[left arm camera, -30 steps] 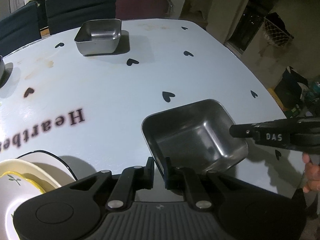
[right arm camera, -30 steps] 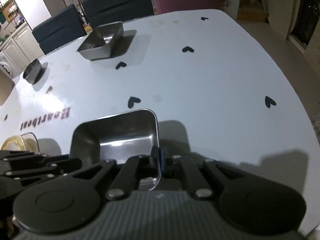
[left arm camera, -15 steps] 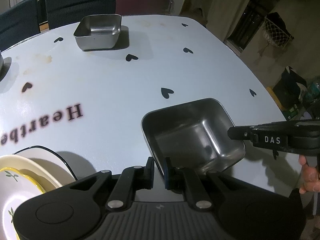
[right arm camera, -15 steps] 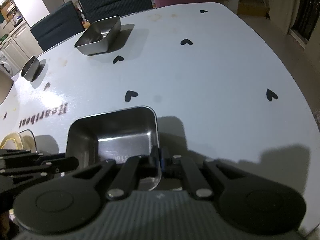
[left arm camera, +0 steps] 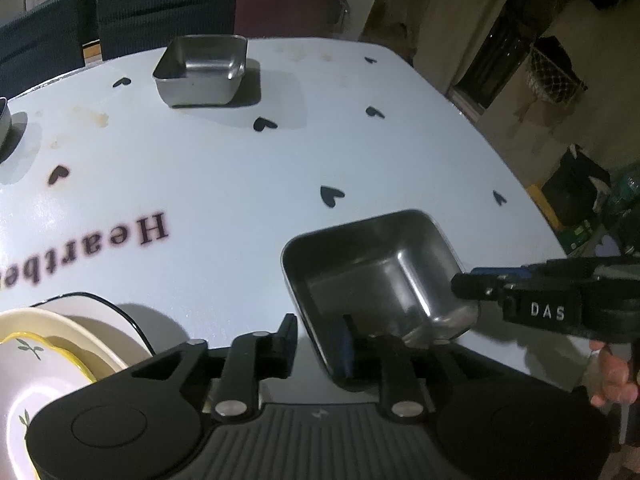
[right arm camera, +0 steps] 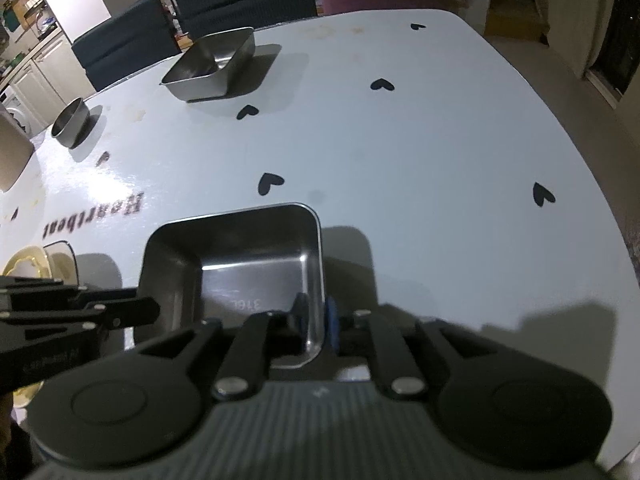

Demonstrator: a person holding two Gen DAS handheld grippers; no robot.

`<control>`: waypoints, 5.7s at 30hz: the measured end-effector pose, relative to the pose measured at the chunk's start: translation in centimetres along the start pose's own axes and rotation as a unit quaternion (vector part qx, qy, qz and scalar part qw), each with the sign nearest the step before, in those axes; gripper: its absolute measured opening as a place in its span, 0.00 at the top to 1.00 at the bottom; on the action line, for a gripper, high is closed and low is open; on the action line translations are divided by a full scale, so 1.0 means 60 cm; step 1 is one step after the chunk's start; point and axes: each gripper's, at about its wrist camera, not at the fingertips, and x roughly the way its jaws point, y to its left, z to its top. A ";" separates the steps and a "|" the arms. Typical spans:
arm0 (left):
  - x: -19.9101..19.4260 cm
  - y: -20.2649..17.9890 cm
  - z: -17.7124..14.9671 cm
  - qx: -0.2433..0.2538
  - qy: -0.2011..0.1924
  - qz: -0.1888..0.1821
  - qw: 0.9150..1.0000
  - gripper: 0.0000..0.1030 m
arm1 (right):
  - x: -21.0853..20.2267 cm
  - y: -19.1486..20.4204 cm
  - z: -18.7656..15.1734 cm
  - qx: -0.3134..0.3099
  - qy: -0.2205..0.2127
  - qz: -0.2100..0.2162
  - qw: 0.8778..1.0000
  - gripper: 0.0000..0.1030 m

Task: Organize plates and bowls

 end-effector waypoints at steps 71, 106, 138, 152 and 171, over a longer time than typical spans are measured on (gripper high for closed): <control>0.120 0.276 0.381 0.056 -0.145 0.114 0.981 0.42 | 0.173 0.165 0.260 0.333 -0.115 0.057 0.934 0.79; -0.045 0.249 0.264 -0.066 -0.131 0.052 0.988 0.96 | 0.059 0.156 0.275 0.159 -0.146 0.085 0.973 0.97; -0.077 0.054 0.014 -0.027 -0.097 -0.007 0.995 0.93 | -0.124 0.079 0.062 0.067 -0.167 0.055 0.982 0.93; -0.022 0.022 -0.013 0.025 -0.049 0.008 0.998 0.90 | -0.100 0.090 0.059 0.046 -0.144 0.019 0.988 0.92; 0.007 0.000 -0.025 0.056 -0.025 0.017 0.998 0.88 | -0.047 0.132 0.091 0.023 -0.103 -0.022 0.994 0.93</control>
